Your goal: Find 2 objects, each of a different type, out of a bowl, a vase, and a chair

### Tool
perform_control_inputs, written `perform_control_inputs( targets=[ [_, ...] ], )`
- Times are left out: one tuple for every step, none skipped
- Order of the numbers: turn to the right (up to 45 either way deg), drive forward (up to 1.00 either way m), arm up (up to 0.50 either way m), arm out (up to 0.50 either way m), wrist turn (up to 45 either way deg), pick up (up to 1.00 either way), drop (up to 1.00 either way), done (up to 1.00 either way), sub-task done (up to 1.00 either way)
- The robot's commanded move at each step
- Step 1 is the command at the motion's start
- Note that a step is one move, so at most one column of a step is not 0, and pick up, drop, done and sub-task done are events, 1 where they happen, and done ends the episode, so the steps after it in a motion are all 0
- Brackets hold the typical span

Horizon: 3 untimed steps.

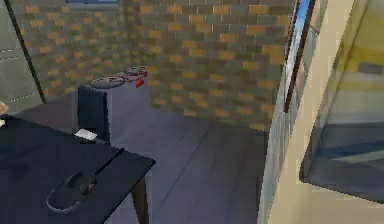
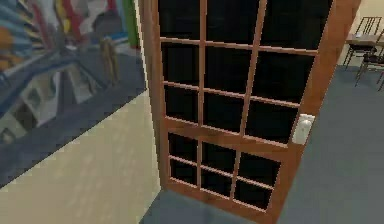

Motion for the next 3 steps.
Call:
perform_control_inputs(
  targets=[
    [-45.0,0.0,0.0,0.0,0.0,0.0,0.0,0.0,0.0],
    [-24.0,0.0,0.0,0.0,0.0,0.0,0.0,0.0,0.0],
    [0.0,0.0,0.0,0.0,0.0,0.0,0.0,1.0,0.0]
  ],
)
